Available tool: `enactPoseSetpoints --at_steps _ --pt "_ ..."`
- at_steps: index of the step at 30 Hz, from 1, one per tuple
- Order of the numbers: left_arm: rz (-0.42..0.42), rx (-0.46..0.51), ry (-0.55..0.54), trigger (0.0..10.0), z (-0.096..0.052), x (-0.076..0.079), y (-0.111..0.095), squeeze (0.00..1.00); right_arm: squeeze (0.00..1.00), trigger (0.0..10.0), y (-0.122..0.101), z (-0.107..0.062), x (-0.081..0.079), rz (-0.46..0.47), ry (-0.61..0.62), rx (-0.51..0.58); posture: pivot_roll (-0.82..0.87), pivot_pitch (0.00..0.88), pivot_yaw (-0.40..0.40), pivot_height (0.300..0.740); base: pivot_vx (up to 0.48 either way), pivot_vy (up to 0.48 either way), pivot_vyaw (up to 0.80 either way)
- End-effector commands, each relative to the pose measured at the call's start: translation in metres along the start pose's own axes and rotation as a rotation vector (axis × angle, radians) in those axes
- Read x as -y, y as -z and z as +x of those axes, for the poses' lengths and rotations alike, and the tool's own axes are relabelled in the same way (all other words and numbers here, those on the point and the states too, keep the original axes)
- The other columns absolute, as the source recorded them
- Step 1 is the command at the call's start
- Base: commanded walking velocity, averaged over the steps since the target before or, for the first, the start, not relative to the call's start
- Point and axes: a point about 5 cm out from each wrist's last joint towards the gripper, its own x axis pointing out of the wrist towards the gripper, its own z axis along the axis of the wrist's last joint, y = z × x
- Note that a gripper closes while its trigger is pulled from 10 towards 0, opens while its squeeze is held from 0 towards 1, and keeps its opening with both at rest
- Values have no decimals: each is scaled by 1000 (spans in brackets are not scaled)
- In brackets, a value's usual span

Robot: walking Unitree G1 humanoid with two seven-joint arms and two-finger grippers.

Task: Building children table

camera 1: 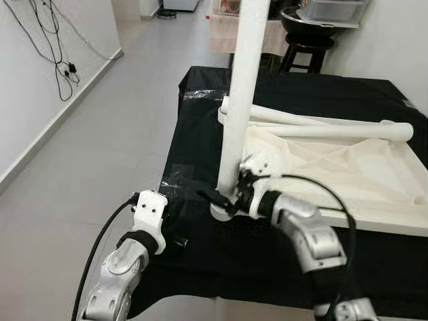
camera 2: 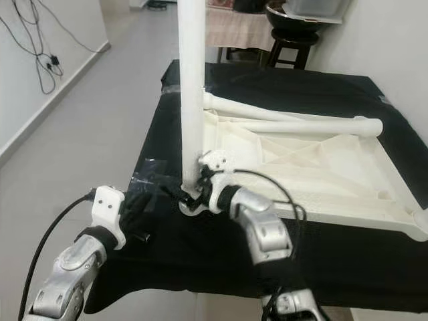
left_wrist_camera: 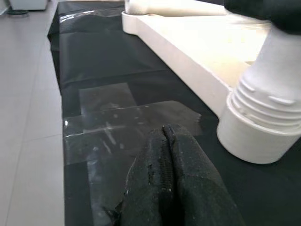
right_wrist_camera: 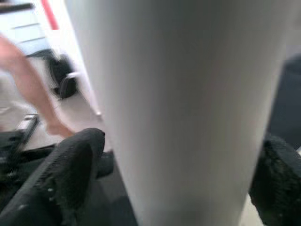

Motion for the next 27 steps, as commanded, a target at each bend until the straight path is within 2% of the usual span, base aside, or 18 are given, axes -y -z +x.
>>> enactPoseSetpoints --at_steps 1,3,5,7,9,12,13,14,15,16,23,25,26,27 --pt "-17 -25 3 10000 -3 2 8 0 0 10000 -6 -11 13 -16 -82 23 52 22 -78 740 0 0 0" --pt "-17 -25 3 10000 -3 2 8 0 0 10000 -6 -11 13 -16 -82 23 52 22 -78 740 0 0 0" --pt "-16 -31 3 10000 -4 2 10 0 0 10000 -14 -14 22 -22 -165 11 72 2 -80 740 0 0 0" --pt "-16 -31 3 10000 -4 2 10 0 0 10000 -14 -14 22 -22 -165 11 72 2 -80 740 0 0 0" --pt "-15 -36 4 10000 -6 2 12 0 0 10000 -22 -12 32 -15 -199 13 79 0 -78 740 0 0 0" --pt "-15 -36 4 10000 -6 2 12 0 0 10000 -22 -12 32 -15 -199 13 79 0 -78 740 0 0 0" --pt "-14 -36 4 10000 -6 2 12 0 0 9451 -25 -11 35 0 -210 20 83 3 -75 740 0 0 0" --pt "-12 -37 4 10000 -6 2 12 0 0 1647 -26 -11 38 14 -214 17 87 7 -73 740 0 0 0" --pt "-12 -37 4 10000 -6 2 12 0 0 1647 -26 -11 38 14 -214 17 87 7 -73 740 0 0 0" --pt "-9 -37 4 10000 -7 2 11 0 0 0 -24 -13 40 29 -210 15 88 11 -73 740 0 0 0" --pt "10 3 55 10000 -9 7 6 0 0 0 -7 -26 47 57 -149 5 78 20 -71 740 0 0 0" --pt "-12 52 167 10000 -15 16 -2 0 0 0 11 -29 41 62 -69 -4 52 36 -70 740 0 0 0" --pt "-22 60 228 10000 -18 21 -4 0 0 0 25 -27 32 74 12 -50 51 43 -76 740 0 0 0" --pt "-22 60 228 10000 -18 21 -4 0 0 0 25 -27 32 74 12 -50 51 43 -76 740 0 0 0"
